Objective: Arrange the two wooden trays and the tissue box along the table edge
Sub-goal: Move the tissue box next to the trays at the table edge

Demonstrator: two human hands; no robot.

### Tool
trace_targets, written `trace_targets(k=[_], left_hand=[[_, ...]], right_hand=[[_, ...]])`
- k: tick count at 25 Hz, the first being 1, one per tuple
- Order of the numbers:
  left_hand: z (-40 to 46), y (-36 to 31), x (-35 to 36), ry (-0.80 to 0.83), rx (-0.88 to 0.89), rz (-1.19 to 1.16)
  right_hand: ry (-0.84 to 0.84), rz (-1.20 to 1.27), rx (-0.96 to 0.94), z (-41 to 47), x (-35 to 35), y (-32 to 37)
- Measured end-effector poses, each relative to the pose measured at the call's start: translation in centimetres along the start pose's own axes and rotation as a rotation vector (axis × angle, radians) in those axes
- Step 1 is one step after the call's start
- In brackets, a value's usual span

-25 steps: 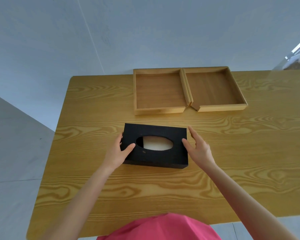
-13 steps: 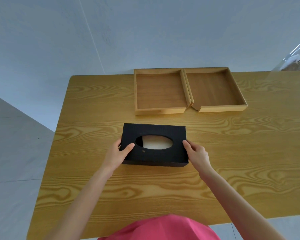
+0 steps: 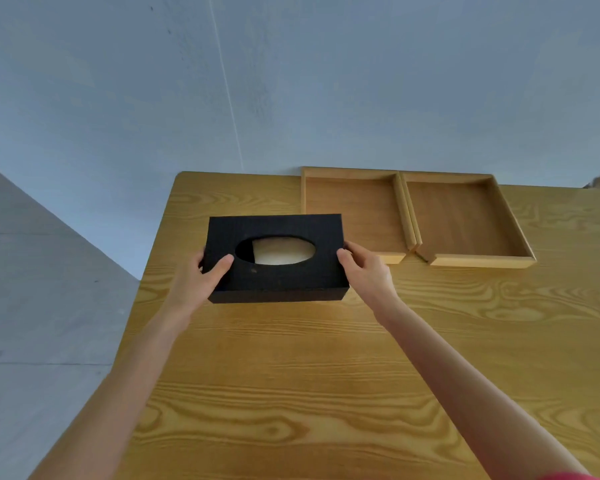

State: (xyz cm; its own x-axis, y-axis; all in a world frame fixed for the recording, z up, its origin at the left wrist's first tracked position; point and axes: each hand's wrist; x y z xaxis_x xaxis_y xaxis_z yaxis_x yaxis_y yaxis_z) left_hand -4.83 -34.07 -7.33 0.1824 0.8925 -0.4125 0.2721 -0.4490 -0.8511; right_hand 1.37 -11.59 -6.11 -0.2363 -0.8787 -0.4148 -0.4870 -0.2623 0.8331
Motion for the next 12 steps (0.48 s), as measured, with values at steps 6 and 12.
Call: trace_targets(k=[6,12], left_hand=[[4.9,-0.4,-3.3,-0.055,-0.026,0.02],[8.4,-0.3,-4.1,-0.092,-0.053,0.006]], right_hand=[[0.102,-0.031,-0.024,3.6,2.9,3.5],[0.156,-0.002,0.054,7.5,5.7,5.1]])
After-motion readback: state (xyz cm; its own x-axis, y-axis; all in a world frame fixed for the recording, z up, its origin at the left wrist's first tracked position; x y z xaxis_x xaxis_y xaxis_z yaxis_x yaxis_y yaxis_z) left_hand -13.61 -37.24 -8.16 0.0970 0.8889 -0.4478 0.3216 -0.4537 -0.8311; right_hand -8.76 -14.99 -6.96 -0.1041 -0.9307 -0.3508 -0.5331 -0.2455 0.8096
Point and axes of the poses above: each hand's wrist, its own z-axis towards the middle knuckle, its own x-axis out of the palm, y = z × x, and after that the axes turned 1 degree about -y, right-handed
